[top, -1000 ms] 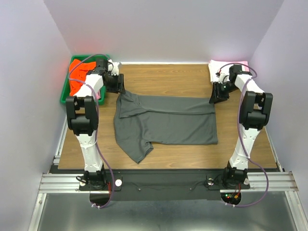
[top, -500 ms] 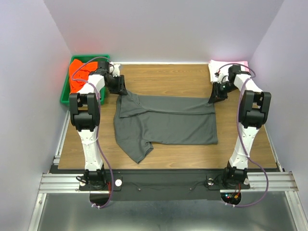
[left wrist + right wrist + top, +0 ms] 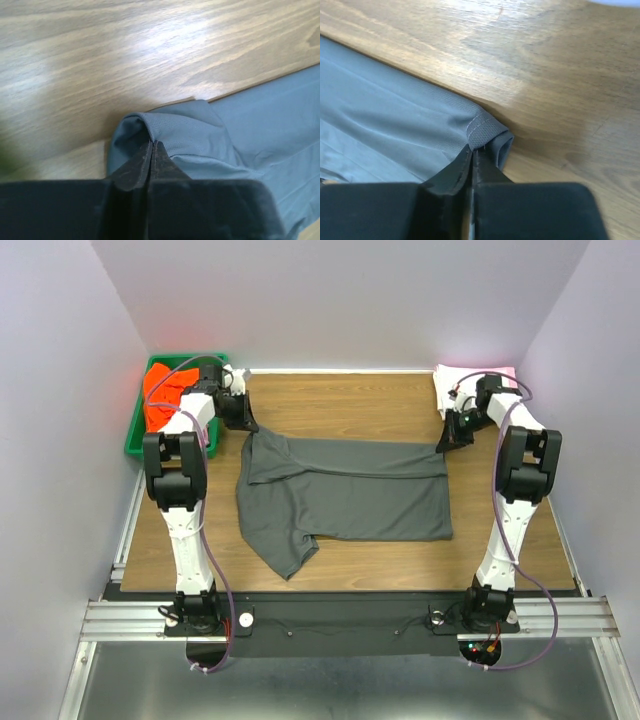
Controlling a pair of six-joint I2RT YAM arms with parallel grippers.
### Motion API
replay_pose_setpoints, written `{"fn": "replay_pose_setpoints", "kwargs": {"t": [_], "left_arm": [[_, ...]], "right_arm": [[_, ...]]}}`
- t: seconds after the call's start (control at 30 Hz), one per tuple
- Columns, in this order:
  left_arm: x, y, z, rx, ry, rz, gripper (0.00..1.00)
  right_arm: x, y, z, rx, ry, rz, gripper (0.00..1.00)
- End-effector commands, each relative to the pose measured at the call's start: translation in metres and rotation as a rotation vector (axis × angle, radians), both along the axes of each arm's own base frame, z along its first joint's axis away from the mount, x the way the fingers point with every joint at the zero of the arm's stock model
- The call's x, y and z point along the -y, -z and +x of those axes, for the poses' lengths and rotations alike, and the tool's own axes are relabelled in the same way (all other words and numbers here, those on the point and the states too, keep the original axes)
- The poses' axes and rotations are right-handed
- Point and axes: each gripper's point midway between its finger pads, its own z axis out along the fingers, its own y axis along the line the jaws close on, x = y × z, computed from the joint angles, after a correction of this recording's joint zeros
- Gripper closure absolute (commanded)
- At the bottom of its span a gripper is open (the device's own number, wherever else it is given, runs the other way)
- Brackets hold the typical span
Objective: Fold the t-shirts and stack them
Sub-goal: Fold the tshirt
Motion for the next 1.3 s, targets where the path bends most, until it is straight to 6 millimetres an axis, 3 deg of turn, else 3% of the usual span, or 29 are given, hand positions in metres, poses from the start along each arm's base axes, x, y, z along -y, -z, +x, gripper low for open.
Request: {"fn": "replay_pose_setpoints", "kwargs": {"t": [0.0, 0.13, 0.27, 0.57, 0.6, 0.67, 0.7, 0.73, 0.8, 0.83, 0.9, 1.0, 1.07, 1.17, 1.27], "left_arm": [[-0.022, -0.024, 0.014, 0.074, -0.038, -0.010, 1.00], [-0.040, -0.030, 0.016, 0.083, -0.073, -0.025, 1.00], [-0.042, -0.031, 0.018, 0.089, -0.082, -0.032, 1.00], [-0.044, -0.009, 0.005, 0.039, -0.086, -0.016, 1.00], [-0.044, -0.009, 0.006, 0.039, -0.090, -0.019, 0.97], [-0.044, -0.013, 0.009, 0.046, -0.095, -0.025, 0.88], [-0.044, -0.019, 0.012, 0.063, -0.096, -0.020, 0.78], [-0.045, -0.026, 0.013, 0.077, -0.095, -0.016, 0.74], [-0.046, -0.037, 0.014, 0.099, -0.088, -0.009, 0.63], [-0.047, -0.052, 0.014, 0.130, -0.085, -0.001, 0.60], [-0.048, -0.063, 0.010, 0.153, -0.070, 0.010, 0.57], [-0.047, -0.081, -0.005, 0.182, -0.042, 0.034, 0.57], [-0.049, -0.089, -0.015, 0.199, -0.011, 0.057, 0.57], [-0.046, -0.093, -0.032, 0.192, 0.037, 0.075, 0.58], [-0.045, -0.084, -0.048, 0.166, 0.101, 0.120, 0.58]], "right_arm": [[0.008, -0.015, 0.014, 0.055, 0.011, 0.002, 0.99], [0.012, -0.021, 0.019, 0.075, 0.017, 0.012, 0.99], [0.012, -0.021, 0.024, 0.085, 0.014, 0.023, 0.99], [0.018, -0.005, 0.031, 0.075, 0.014, -0.002, 0.99], [0.019, -0.007, 0.035, 0.084, 0.016, -0.003, 0.96], [0.021, -0.004, 0.039, 0.085, 0.022, -0.013, 0.81], [0.022, -0.008, 0.042, 0.095, 0.026, -0.019, 0.69], [0.024, -0.010, 0.043, 0.099, 0.028, -0.032, 0.66], [0.028, -0.023, 0.045, 0.129, 0.031, -0.055, 0.54], [0.030, -0.028, 0.044, 0.139, 0.026, -0.062, 0.50], [0.031, -0.038, 0.039, 0.151, 0.013, -0.078, 0.39], [0.034, -0.061, 0.026, 0.187, -0.021, -0.121, 0.38], [0.039, -0.059, 0.015, 0.183, -0.066, -0.164, 0.38], [0.046, -0.063, 0.002, 0.170, -0.123, -0.220, 0.39], [0.043, -0.072, -0.011, 0.175, -0.197, -0.227, 0.43]]}}
